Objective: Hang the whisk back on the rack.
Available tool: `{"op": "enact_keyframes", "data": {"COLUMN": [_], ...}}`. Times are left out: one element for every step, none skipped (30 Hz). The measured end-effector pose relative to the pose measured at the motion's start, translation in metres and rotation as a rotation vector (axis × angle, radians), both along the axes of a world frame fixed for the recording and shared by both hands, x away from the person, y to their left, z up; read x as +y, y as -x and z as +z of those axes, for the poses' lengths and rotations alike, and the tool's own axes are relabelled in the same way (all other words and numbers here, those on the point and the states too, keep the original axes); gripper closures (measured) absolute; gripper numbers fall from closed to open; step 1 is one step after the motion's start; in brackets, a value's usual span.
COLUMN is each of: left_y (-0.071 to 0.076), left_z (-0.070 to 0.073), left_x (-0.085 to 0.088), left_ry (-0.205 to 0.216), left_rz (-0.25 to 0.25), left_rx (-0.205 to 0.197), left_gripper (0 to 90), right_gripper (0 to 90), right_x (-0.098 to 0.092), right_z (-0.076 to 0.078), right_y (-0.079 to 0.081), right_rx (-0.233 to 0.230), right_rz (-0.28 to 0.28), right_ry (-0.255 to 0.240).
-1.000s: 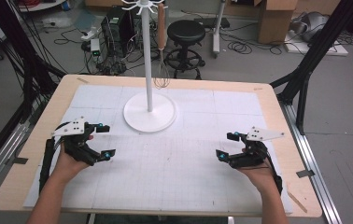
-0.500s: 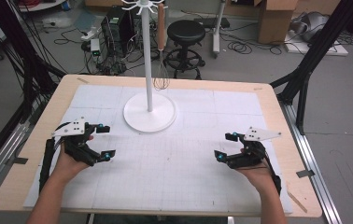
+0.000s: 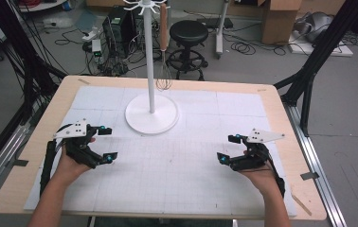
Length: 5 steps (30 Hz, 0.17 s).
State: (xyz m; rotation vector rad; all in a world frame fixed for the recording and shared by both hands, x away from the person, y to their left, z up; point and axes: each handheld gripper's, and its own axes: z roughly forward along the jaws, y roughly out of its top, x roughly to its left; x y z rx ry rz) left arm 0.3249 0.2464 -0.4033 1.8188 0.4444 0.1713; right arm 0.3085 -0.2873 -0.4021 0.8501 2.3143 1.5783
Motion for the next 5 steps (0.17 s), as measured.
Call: {"op": "enact_keyframes", "data": {"left_y": [0.0001,0.0003,0.0003,0.0002,-0.0002], "left_z": [0.0001,0.0002,0.0002,0.0001,0.0], "left_x": [0.0001,0.0001,0.0,-0.0003,-0.0002], "left_ry": [-0.001,-0.001,0.002,0.003,0.002], "left_rz": [0.0,0.0,-0.001,-0.001,-0.001], "left_rx": [-0.001,0.0,0.001,0.0,-0.002], "left_gripper": [1.7,1.7,1.7,1.7,1.7], "right_gripper": [11.0,11.0,11.0,11.0,11.0], "right_x": [-0.0001,-0.0002,-0.0001,0.0001,0.0004], "right_z": [0.0002,0.0003,0.0003,0.0002,0.0002], "right_y": [0.0002,0.0004,0.0005,0.0005,0.0006], "right_rx": [0.001,0.0,0.0,0.0,-0.002], "right_rz": [0.0,0.0,-0.001,0.0,0.0], "right_ry": [0.0,0.0,0.001,0.003,0.003]}}
